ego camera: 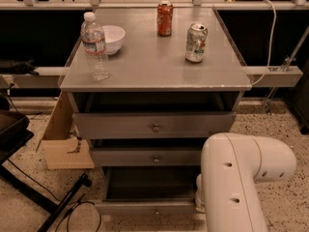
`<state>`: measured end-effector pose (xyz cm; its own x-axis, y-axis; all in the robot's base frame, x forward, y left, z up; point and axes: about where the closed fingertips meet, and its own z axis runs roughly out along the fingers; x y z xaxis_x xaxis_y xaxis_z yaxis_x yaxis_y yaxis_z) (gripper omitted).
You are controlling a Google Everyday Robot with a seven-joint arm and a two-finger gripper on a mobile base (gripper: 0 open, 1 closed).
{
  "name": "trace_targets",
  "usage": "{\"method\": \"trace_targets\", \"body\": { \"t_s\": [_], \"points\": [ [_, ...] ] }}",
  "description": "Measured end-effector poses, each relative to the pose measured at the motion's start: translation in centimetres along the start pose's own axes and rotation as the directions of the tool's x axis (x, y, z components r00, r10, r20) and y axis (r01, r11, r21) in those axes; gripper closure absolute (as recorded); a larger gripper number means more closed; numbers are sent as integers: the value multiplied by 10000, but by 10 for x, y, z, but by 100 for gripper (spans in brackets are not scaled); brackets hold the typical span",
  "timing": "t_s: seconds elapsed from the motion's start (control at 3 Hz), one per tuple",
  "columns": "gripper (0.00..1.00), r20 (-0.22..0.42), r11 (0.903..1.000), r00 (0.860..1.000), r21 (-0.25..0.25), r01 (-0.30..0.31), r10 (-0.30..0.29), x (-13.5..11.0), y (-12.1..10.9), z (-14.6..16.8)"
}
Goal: Open bottom drawer
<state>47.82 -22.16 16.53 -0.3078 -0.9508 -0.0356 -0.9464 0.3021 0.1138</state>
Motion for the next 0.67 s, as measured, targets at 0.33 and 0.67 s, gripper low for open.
{"method": "trace_targets", "body": {
  "t_s": [0.33, 0.67],
  "points": [
    [100, 2, 10000, 10000, -4, -1, 1, -1, -3, -1],
    [100, 64, 9999, 10000, -133, -36, 37, -2, -2, -4]
  ]
}}
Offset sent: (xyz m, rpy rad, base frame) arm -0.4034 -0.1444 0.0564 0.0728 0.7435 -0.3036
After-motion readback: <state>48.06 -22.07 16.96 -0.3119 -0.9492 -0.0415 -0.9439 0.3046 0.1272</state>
